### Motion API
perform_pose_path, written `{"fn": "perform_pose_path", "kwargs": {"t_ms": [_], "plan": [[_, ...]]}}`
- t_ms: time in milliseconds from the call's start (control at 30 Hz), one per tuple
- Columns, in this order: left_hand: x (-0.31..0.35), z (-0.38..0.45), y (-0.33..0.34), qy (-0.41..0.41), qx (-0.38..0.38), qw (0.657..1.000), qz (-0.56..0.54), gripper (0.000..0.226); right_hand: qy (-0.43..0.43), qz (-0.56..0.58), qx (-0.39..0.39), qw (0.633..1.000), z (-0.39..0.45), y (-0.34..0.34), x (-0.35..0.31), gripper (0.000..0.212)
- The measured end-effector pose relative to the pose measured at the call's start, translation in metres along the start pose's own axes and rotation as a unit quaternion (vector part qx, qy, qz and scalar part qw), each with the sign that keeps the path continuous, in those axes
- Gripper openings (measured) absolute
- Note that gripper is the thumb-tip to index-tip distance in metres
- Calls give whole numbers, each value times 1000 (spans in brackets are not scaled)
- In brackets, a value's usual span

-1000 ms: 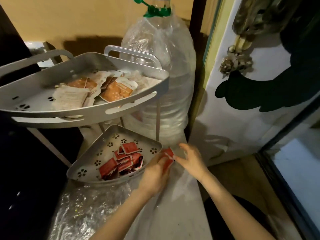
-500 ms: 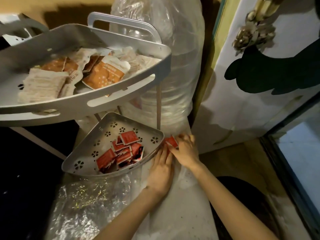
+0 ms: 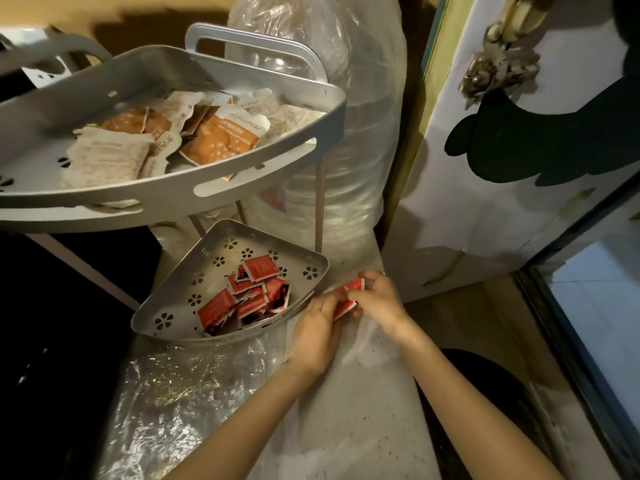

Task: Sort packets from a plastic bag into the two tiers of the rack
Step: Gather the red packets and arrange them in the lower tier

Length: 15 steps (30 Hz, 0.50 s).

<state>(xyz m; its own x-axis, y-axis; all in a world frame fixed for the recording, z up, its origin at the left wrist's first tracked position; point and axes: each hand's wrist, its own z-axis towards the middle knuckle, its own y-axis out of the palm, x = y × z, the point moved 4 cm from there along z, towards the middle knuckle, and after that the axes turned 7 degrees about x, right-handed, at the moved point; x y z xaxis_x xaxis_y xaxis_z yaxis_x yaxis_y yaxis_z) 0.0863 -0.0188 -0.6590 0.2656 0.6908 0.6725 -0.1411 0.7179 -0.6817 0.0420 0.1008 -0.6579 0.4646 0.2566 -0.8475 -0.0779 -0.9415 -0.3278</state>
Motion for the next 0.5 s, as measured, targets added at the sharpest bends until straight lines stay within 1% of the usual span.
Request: {"fn": "perform_pose_path", "kwargs": {"t_ms": [67, 133, 267, 367, 433, 500], "plan": [[7, 1, -9, 4, 11, 999, -31, 40, -7, 17, -11, 1000, -10, -5, -12, 40], [16, 3, -23, 13, 35, 998, -54, 44, -37, 29, -18, 999, -18, -9, -29, 31], [23, 10, -63, 24, 95, 994, -53, 35, -108, 53, -35, 992, -35, 1, -68, 23], [12, 17, -93, -10, 128, 991, -36, 32, -133, 93, -48, 986, -41, 26, -89, 12], [1, 18, -112, -18, 158, 987, -1, 31, -147, 74, -63, 984, -41, 52, -95, 9], [-19, 17, -127, -29, 189, 980, 51, 31, -180, -1, -83, 980, -41, 83, -95, 17]]}}
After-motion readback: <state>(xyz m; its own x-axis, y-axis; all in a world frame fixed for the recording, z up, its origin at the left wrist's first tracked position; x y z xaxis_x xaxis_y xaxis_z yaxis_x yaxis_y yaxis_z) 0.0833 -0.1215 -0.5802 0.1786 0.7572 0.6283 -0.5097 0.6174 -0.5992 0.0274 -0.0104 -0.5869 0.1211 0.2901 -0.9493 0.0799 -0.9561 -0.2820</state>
